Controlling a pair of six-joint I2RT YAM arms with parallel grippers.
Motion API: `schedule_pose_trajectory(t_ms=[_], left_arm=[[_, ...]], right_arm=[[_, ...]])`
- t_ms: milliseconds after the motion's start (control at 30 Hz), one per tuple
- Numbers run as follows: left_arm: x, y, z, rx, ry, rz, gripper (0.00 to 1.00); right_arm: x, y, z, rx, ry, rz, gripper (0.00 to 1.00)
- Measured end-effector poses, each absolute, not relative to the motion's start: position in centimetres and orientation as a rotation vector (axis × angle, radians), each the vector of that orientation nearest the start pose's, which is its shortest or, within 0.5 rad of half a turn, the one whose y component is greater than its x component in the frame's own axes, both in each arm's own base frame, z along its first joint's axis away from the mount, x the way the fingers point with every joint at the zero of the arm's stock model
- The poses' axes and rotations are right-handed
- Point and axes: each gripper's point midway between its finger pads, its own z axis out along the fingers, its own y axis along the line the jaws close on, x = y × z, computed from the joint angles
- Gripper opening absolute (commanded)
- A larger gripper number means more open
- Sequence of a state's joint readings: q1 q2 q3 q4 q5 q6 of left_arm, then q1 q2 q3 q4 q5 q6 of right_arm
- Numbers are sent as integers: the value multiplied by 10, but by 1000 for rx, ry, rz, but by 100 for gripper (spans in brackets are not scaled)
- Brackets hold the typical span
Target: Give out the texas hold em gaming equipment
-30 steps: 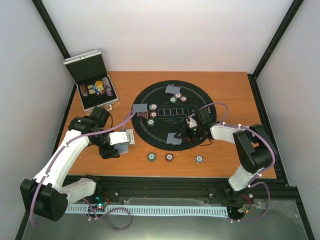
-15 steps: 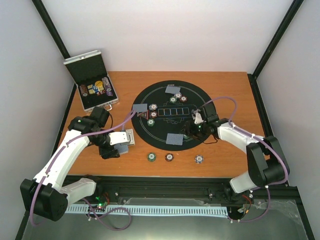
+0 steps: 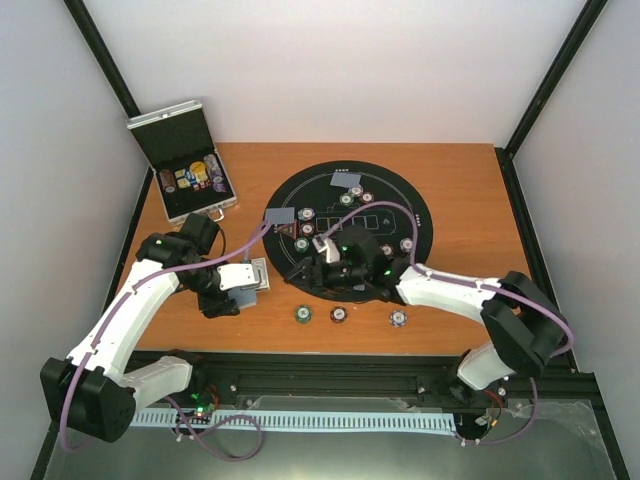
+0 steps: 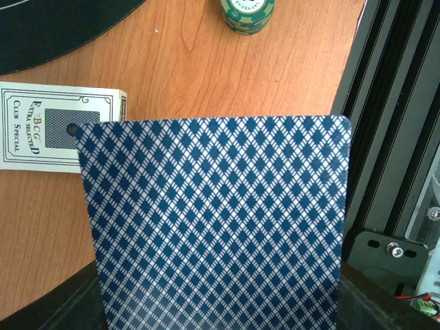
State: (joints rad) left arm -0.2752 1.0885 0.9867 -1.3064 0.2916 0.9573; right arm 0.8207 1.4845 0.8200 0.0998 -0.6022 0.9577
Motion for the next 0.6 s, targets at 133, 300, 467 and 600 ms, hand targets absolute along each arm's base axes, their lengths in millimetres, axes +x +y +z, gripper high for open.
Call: schedule_pose_trajectory(t_ms=[133, 300, 467, 600], left_arm=[[166, -98, 147, 1690, 2326, -320, 1], [166, -98, 147, 1689, 2326, -320, 1], [166, -98, 147, 1690, 2326, -320, 1], [166, -98, 147, 1690, 2325, -319, 1]], right_arm=[[186, 402, 165, -318, 2482, 1665, 68], [171, 438, 168, -364, 2460, 1769, 68], [167, 461, 166, -362, 2448, 1843, 68], [165, 474, 162, -357, 2445, 1884, 67]])
